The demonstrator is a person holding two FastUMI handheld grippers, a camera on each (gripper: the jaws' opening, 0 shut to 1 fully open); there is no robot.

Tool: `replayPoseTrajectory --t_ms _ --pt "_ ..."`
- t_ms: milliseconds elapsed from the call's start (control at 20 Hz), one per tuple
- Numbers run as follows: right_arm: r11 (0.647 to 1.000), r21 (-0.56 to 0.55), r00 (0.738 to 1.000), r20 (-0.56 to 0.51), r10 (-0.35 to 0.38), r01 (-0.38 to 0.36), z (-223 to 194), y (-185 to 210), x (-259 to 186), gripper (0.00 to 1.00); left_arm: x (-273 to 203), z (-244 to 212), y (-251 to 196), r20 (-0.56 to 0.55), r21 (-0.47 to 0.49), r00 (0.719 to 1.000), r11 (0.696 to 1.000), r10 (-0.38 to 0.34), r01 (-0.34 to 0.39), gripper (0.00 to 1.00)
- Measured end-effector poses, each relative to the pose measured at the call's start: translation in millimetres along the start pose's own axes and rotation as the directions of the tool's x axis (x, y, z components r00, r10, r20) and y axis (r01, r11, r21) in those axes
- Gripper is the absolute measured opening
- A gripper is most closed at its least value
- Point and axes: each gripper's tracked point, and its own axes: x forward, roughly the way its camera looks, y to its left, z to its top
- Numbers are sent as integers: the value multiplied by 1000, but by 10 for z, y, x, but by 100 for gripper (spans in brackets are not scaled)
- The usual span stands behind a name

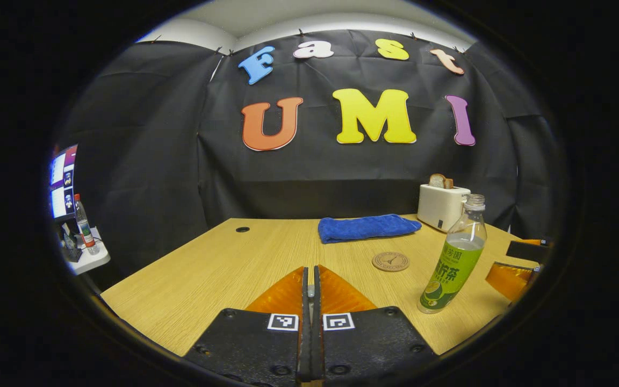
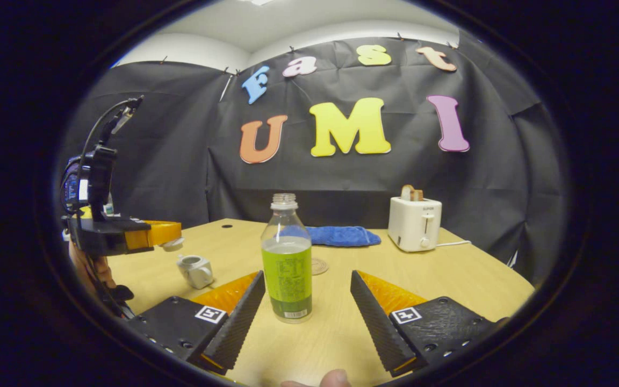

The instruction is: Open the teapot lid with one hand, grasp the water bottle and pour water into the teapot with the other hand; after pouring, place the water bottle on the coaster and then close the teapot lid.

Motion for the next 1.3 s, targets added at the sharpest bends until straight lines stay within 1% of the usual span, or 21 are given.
replayPoseTrajectory --t_ms 150,250,350,400,450,500,600,650,700,800,850,950,1050,1150,1250,1300 --pt "1000 -19 1000 -5 -23 23 -23 52 197 97 -58 46 1 18 -14 1000 1000 -5 6 2" --pt "999 -28 999 -24 -40 40 -76 78 332 94 -90 51 -8 19 -20 1000 1000 -10 11 3" --pt "999 -13 999 -38 -39 39 -110 121 436 98 -120 84 -12 27 -31 999 999 -20 20 2" --pt "999 -5 998 -41 -44 44 -117 129 474 98 -138 105 -4 30 -32 999 999 -20 21 2" --pt "999 0 998 -46 -43 43 -134 145 524 95 -151 119 21 33 -32 999 999 -18 19 3" --pt "999 2 998 -49 -48 48 -136 154 556 97 -154 130 45 36 -30 999 999 -16 17 3" --pt "998 18 997 -51 -54 55 -134 153 578 96 -165 129 92 35 -30 999 999 -14 15 3" --pt "998 28 997 -53 -49 50 -145 175 603 98 -168 119 111 34 -31 999 999 -14 15 3" --pt "998 34 997 -52 -52 54 -142 177 614 97 -176 111 131 32 -32 999 999 -13 14 2" --pt "998 30 997 -58 -55 57 -136 188 617 86 -179 95 172 27 -35 1000 999 -13 14 2" --pt "998 24 997 -63 -49 51 -153 218 625 84 -179 94 197 25 -35 1000 999 -12 13 3" --pt "999 -13 996 -73 -43 42 -128 257 627 74 -199 103 232 26 -38 1000 999 -15 16 2" --pt "997 -64 996 -78 -38 33 -89 282 637 73 -210 101 292 24 -42 1000 999 -7 8 2" --pt "988 -149 996 -76 -43 32 -13 289 667 71 -192 101 353 25 -52 1000 999 -3 4 3" --pt "971 -239 997 -67 -44 26 85 302 711 70 -184 84 421 20 -52 1000 999 7 -6 3" --pt "954 -300 997 -65 -48 26 135 305 742 70 -178 80 423 15 -48 1000 999 -1 2 3"
